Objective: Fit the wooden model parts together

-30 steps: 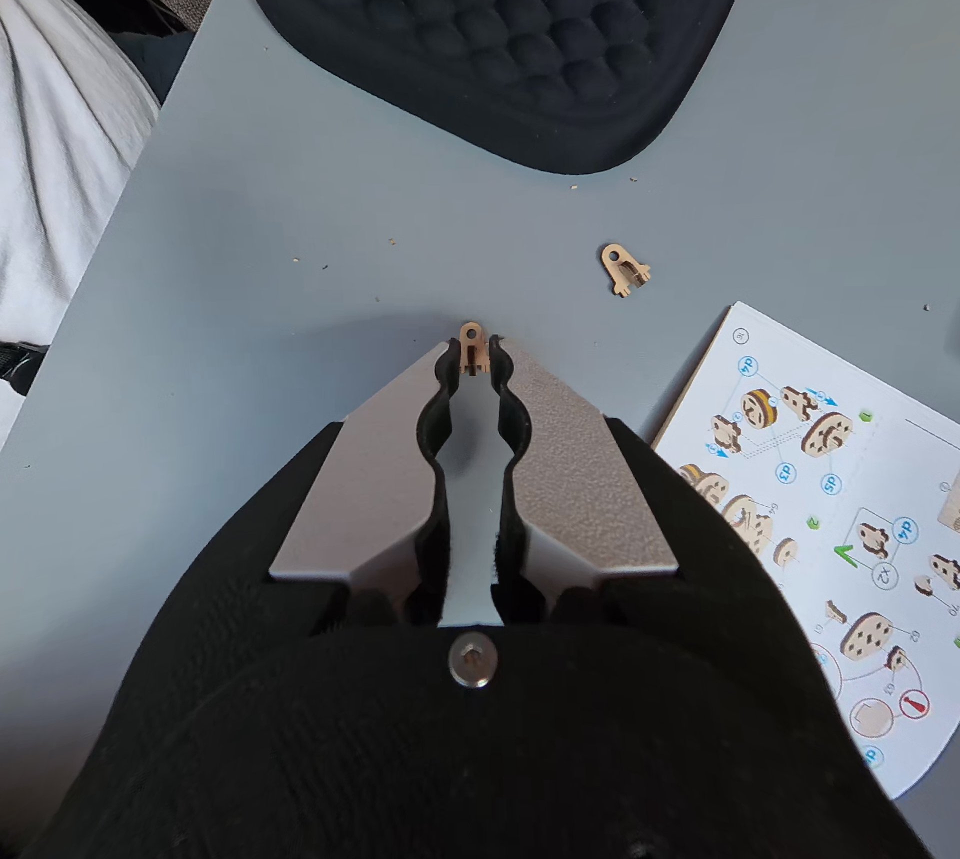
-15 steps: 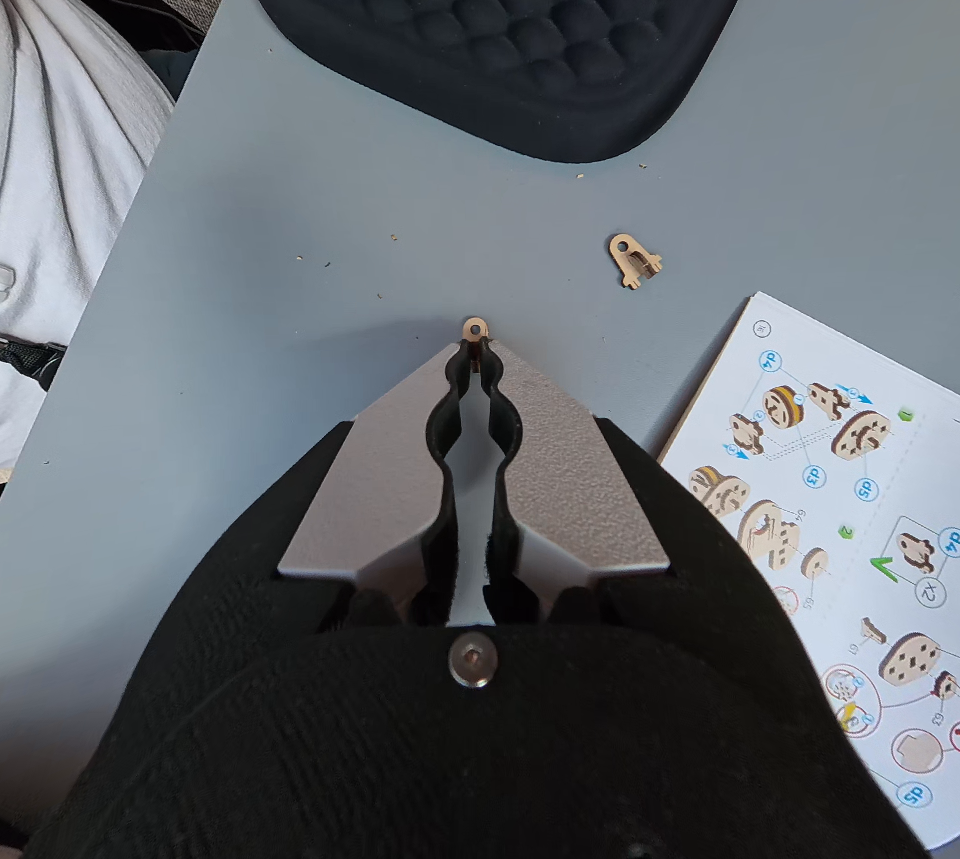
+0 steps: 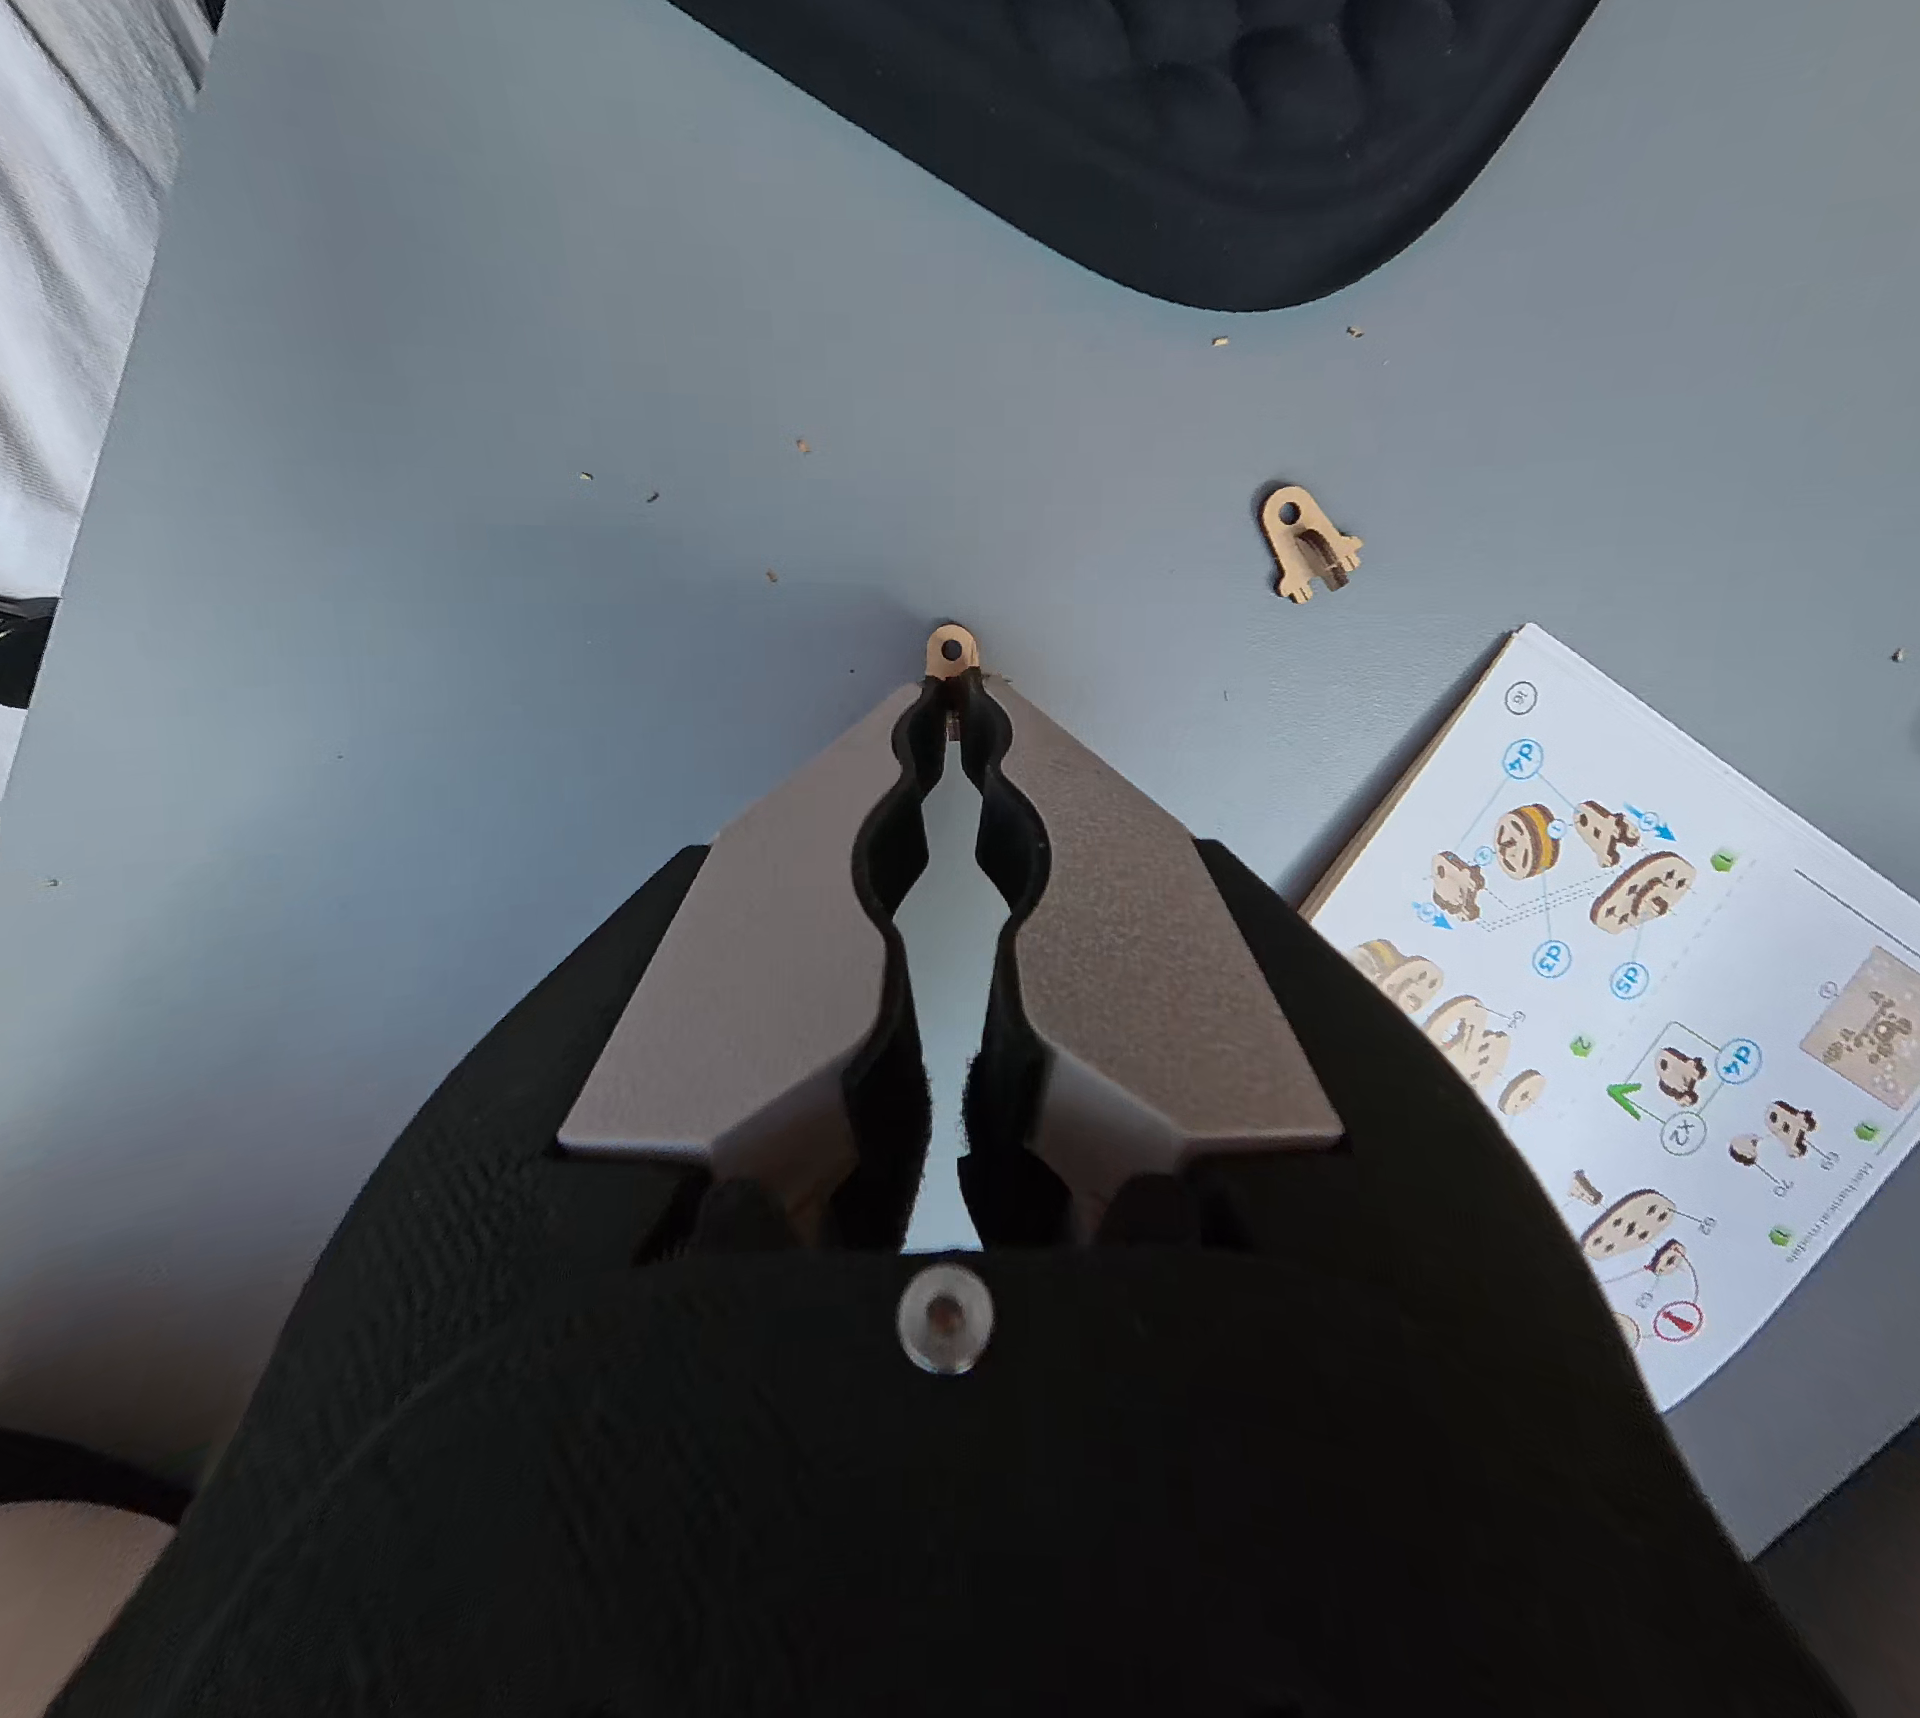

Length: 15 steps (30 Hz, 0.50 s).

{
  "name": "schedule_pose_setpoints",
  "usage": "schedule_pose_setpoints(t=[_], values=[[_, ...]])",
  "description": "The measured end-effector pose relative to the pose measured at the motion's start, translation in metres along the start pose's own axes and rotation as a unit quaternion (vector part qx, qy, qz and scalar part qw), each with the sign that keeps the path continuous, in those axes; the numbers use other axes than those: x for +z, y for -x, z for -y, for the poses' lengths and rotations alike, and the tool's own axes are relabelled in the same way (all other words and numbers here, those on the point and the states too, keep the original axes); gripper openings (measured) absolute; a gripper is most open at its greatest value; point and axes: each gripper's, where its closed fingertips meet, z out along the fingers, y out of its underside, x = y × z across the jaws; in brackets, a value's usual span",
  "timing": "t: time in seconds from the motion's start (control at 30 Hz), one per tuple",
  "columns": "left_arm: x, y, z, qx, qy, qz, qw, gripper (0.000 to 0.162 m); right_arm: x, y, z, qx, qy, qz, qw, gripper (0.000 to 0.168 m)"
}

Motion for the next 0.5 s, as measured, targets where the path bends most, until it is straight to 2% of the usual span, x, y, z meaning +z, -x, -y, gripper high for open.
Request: schedule_pose_setpoints(t=[0.3,0.5], values=[[-0.0006,0.0041,-0.0042,-0.006,-0.001,0.004,1.000,0.011,0.0013,0.0007,-0.0003,-0.034,0.095,-0.031,0.994,0.002],[-0.0003,0.0042,-0.0041,-0.010,-0.007,0.002,1.000,0.011,0.0022,0.0008,-0.0004,-0.045,0.123,-0.036,0.991,0.002]])
